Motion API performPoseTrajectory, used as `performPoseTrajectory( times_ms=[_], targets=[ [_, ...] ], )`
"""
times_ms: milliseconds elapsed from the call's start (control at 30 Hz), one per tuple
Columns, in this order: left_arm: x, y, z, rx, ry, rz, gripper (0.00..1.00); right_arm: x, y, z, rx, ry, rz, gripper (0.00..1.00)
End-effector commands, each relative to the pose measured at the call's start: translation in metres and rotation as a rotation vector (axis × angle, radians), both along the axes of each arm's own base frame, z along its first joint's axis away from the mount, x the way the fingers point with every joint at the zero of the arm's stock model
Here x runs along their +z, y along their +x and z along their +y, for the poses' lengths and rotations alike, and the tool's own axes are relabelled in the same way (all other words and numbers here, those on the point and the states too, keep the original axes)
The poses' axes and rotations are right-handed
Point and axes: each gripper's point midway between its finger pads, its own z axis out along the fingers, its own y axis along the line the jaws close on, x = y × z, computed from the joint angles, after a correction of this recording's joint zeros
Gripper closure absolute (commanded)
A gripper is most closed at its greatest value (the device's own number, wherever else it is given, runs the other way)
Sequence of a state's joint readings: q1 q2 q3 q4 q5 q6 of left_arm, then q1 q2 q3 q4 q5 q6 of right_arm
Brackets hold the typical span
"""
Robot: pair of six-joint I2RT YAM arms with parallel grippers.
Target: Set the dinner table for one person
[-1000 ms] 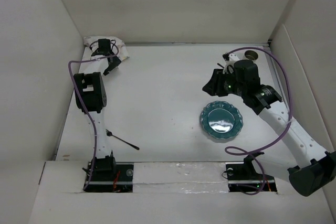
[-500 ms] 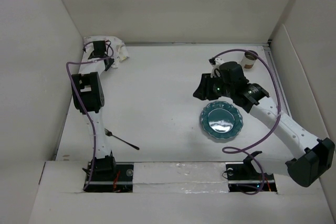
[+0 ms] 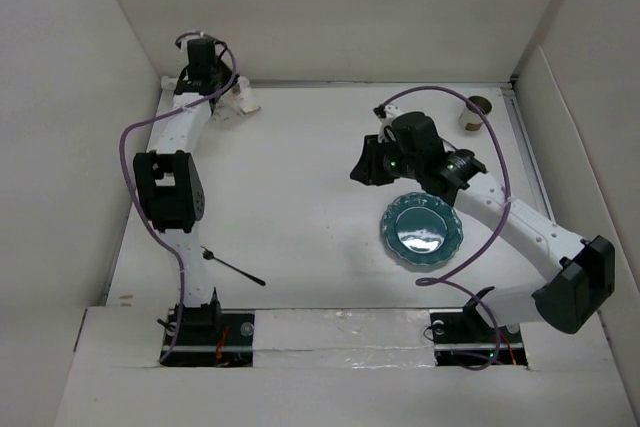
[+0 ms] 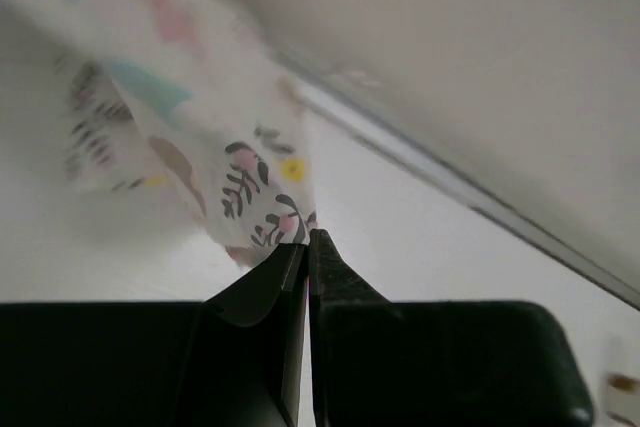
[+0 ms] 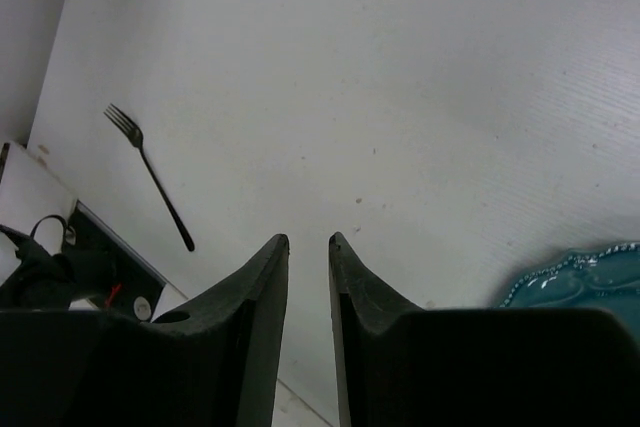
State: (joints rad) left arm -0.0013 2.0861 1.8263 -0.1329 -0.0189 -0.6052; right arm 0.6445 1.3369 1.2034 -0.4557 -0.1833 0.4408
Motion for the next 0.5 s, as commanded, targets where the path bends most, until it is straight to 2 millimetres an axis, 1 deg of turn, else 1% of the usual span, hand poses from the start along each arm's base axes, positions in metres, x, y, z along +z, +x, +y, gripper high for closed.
performPoseTrajectory(
  times_ms=[0, 33, 67, 100, 133, 167, 200, 233, 267, 300, 333, 367, 400, 433, 467],
  targets=[
    [0.202, -0.034, -0.081, -0.239, -0.022, -0.401, 1.00, 0.069, 0.023, 0.011, -0.002, 0.079, -0.192, 0.72],
    [0.230, -0.052, -0.097, -0.279, -0.025, -0.446, 1.00, 0.073, 0.026, 0.011, -0.008, 0.074, -0.208, 0.72],
    [0.245, -0.061, -0.101, -0.311, -0.033, -0.475, 1.00, 0.077, 0.028, 0.011, -0.012, 0.073, -0.216, 0.71],
    [0.253, -0.069, -0.108, -0.337, -0.038, -0.491, 1.00, 0.083, 0.029, 0.010, -0.016, 0.077, -0.228, 0.69],
    [0.268, -0.082, -0.108, -0.348, -0.036, -0.516, 1.00, 0.089, 0.034, 0.006, -0.037, 0.077, -0.243, 0.66],
    [0.266, -0.086, -0.105, -0.338, -0.027, -0.503, 1.00, 0.089, 0.036, 0.006, -0.044, 0.074, -0.245, 0.57],
    [0.263, -0.090, -0.103, -0.335, -0.017, -0.492, 1.00, 0.088, 0.041, 0.001, -0.063, 0.070, -0.245, 0.51],
    [0.266, -0.098, -0.101, -0.331, -0.007, -0.492, 1.00, 0.086, 0.042, 0.000, -0.073, 0.067, -0.243, 0.45],
    [0.248, -0.097, -0.096, -0.327, -0.004, -0.454, 1.00, 0.083, 0.047, -0.005, -0.093, 0.064, -0.237, 0.36],
    [0.238, -0.100, -0.099, -0.342, -0.019, -0.436, 1.00, 0.081, 0.053, -0.010, -0.113, 0.060, -0.235, 0.32],
    [0.238, -0.105, -0.097, -0.350, -0.032, -0.445, 1.00, 0.076, 0.058, -0.013, -0.131, 0.062, -0.222, 0.30],
    [0.209, -0.106, -0.100, -0.356, -0.062, -0.384, 1.00, 0.067, 0.062, -0.015, -0.138, 0.052, -0.196, 0.25],
    [0.196, -0.107, -0.102, -0.360, -0.078, -0.359, 1.00, 0.062, 0.065, -0.016, -0.144, 0.046, -0.182, 0.23],
    [0.192, -0.108, -0.106, -0.375, -0.094, -0.366, 1.00, 0.056, 0.067, -0.015, -0.147, 0.039, -0.168, 0.20],
    [0.165, -0.111, -0.109, -0.390, -0.113, -0.312, 1.00, 0.044, 0.068, -0.015, -0.148, 0.024, -0.150, 0.15]
  ],
)
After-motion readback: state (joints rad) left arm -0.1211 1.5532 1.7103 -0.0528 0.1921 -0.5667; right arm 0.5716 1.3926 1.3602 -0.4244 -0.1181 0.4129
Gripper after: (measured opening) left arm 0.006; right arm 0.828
